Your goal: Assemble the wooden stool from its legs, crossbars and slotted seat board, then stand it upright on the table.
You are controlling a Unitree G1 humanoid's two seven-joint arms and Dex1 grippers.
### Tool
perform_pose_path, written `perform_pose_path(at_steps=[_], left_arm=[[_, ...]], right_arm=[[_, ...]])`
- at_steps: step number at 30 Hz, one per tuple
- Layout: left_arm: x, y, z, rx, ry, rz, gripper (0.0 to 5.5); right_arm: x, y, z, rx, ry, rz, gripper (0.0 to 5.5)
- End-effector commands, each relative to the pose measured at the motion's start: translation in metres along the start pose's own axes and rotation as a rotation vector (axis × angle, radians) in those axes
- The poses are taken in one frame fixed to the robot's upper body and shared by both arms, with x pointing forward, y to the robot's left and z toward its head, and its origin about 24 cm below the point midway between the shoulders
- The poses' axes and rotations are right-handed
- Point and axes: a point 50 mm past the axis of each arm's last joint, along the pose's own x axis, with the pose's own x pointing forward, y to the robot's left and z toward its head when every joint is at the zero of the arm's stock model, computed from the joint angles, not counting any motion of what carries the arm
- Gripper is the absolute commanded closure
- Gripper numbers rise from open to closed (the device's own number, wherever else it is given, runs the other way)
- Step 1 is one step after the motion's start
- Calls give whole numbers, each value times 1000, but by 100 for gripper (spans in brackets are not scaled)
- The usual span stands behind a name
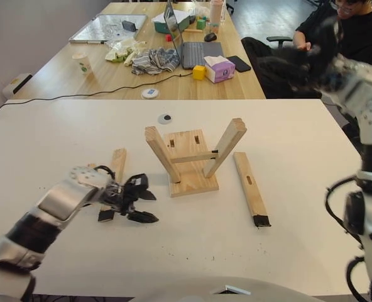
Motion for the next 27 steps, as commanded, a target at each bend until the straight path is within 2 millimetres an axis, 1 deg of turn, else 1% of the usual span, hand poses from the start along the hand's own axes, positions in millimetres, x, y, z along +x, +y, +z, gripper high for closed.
perform_pose_path(at_steps=[1,3,5,6,8,10,11,13,16,19,23,27], left_arm=[[-54,-9,28,96,-244,52,168],[-78,-5,40,80,-402,118,168],[-96,7,46,37,-578,242,168],[-101,13,46,11,-637,303,168],[-101,26,39,-80,-775,404,168],[-88,33,24,-188,-879,443,168],[-81,34,17,-232,-899,453,168],[-69,35,2,-292,-901,483,168],[-63,37,-8,-339,-895,515,168],[-63,42,-6,-349,-900,522,168],[-63,45,-4,-350,-905,518,168],[-63,46,-3,-349,-897,515,168]], right_arm=[[-46,24,-53,109,171,248,261],[-48,45,-73,188,180,289,261],[-37,68,-99,243,165,256,261],[-31,77,-110,258,160,222,261],[-18,97,-137,280,166,129,261],[-4,121,-157,323,171,88,261],[2,131,-162,330,174,91,261],[13,144,-167,344,167,87,261],[28,150,-170,359,146,60,261],[40,152,-174,390,130,-12,261],[52,154,-178,410,132,-57,261],[66,158,-177,455,105,-65,261]])
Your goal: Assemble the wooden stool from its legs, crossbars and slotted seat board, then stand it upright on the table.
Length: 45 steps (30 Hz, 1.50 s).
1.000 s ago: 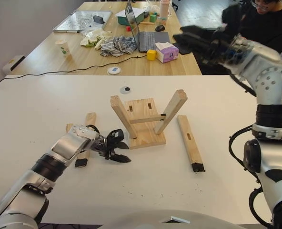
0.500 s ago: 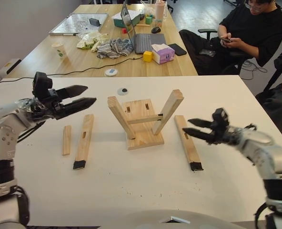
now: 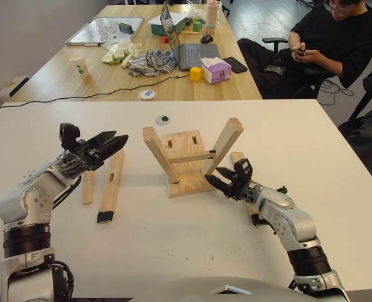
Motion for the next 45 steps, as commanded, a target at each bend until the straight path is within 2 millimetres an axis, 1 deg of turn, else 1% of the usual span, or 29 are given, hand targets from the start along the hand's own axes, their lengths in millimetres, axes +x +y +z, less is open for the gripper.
perform_pose_path(at_steps=[1,3,7,9,10,11,13,14,15,16,17,18,19,21,22,23,25,27,29,31,32,33,35,36,38,39,40,42,45], left_arm=[[3,1,4,19,4,8,168],[3,2,5,21,2,16,164],[5,5,8,18,-1,18,164],[5,6,7,20,-2,23,164],[4,6,8,20,-3,26,164],[6,8,9,20,-6,27,164],[8,11,13,22,-16,36,164],[9,12,16,24,-17,35,164],[11,13,17,25,-14,32,164],[13,13,16,25,-5,29,164],[15,13,13,26,13,28,164],[17,13,6,31,45,30,164],[19,12,-1,39,79,33,164],[20,10,-21,87,174,59,164],[20,10,-34,143,237,73,164],[19,8,-46,199,296,82,164],[18,8,-70,326,410,103,164],[15,8,-83,406,453,122,164],[19,8,-87,454,415,156,164],[32,7,-74,460,264,192,164],[37,7,-65,445,186,217,164],[45,9,-53,444,106,242,164],[59,13,-39,459,33,272,164],[67,16,-40,470,49,271,164],[82,23,-52,500,143,257,164],[85,26,-66,521,222,249,164],[86,28,-79,531,292,236,164],[87,28,-104,603,414,198,164],[92,25,-122,643,475,158,164]], right_arm=[[16,6,5,28,-37,-3,261],[18,6,4,39,-39,-11,287],[17,4,0,68,-48,-38,354],[16,1,-1,38,-46,-36,372],[15,0,-1,15,-49,-6,383],[11,-1,-2,-25,-50,63,391],[-1,-7,-2,-87,-47,243,404],[-10,-15,0,-115,-30,347,412],[-15,-24,4,-153,-6,401,420],[-17,-35,8,-210,23,417,432],[-13,-46,16,-268,47,405,432],[-4,-57,26,-353,53,349,407],[3,-65,38,-417,41,305,393],[15,-73,57,-533,0,232,365],[16,-76,63,-576,-11,211,344],[16,-78,65,-629,0,202,333],[4,-86,59,-722,76,203,298],[-5,-92,56,-788,146,225,298],[-19,-99,55,-824,202,234,298],[-34,-109,63,-836,201,160,298],[-39,-112,66,-815,191,143,298],[-46,-114,69,-753,163,118,298],[-58,-115,70,-604,128,119,298],[-65,-115,68,-569,140,134,298],[-83,-102,60,-429,216,271,298],[-89,-88,54,-373,298,410,298],[-91,-76,49,-324,359,503,298],[-83,-51,37,-312,438,619,298],[-67,-29,27,-362,472,650,298]])
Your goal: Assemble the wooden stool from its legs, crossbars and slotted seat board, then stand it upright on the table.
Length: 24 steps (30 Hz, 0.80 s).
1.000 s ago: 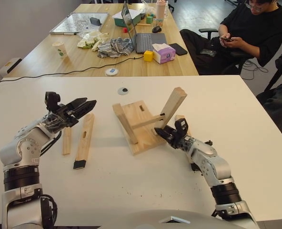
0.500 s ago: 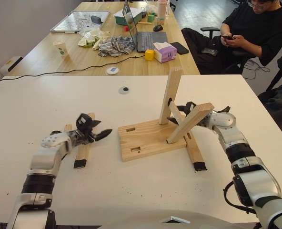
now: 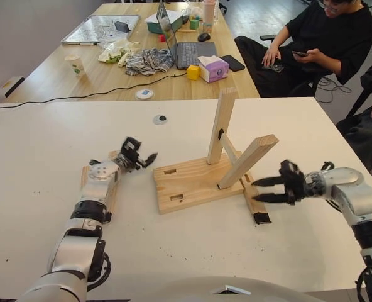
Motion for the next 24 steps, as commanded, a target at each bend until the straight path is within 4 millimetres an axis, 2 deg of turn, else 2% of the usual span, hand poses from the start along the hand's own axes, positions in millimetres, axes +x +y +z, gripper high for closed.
perform_pose_path(at_steps=[1,3,5,6,8,9,12,15,19,22,24], left_arm=[[13,-16,-8,67,58,-65,164],[15,-24,-10,85,53,-96,164],[13,-28,-15,97,54,-132,164],[7,-33,-22,115,57,-179,164],[-4,-44,-32,136,59,-296,164],[-14,-50,-35,66,36,-369,164],[-41,-63,-28,-60,-35,-503,164],[-49,-57,-22,-55,-29,-461,164],[-48,-31,-15,-41,-29,-298,164],[-57,-15,-9,-46,-53,-218,164],[-66,-12,-4,-48,-69,-209,164]], right_arm=[[38,8,11,-82,51,16,298],[65,11,12,-171,119,8,298],[83,9,12,-253,193,-33,298],[91,0,14,-291,204,-111,298],[100,-13,20,-317,155,-272,298],[103,-19,28,-330,87,-348,298],[101,-26,42,-336,-20,-455,298],[101,-23,40,-332,-18,-434,298],[99,-12,30,-301,-2,-380,298],[93,-6,27,-274,1,-358,298],[87,-8,24,-261,18,-387,298]])
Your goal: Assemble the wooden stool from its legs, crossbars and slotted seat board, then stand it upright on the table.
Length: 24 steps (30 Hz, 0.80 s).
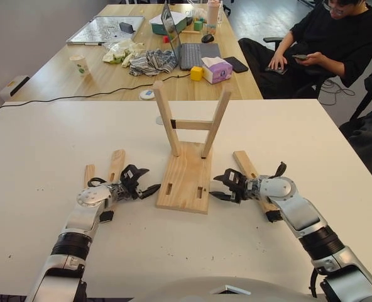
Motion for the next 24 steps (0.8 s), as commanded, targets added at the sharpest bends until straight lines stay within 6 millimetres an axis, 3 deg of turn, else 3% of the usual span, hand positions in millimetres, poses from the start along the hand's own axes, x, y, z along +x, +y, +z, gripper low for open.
perform_pose_path(at_steps=[1,6,10,13,16,18,24], left_arm=[[-16,5,15,13,-39,25,164],[-43,-5,33,-15,-58,36,164],[-112,49,43,-69,-23,502,164],[-136,62,27,-152,54,678,164],[-132,47,-12,-396,135,688,164],[-123,36,-24,-536,116,674,164],[-112,22,-50,-636,225,722,164]], right_arm=[[-10,-6,-1,10,14,-43,298],[-29,-34,-2,-3,45,-178,298],[-50,-47,-8,6,62,-271,298],[-55,-44,-16,25,75,-293,298],[-52,-42,-17,25,76,-289,298],[-50,-43,-17,18,80,-283,298],[-50,-47,-15,4,86,-271,298]])
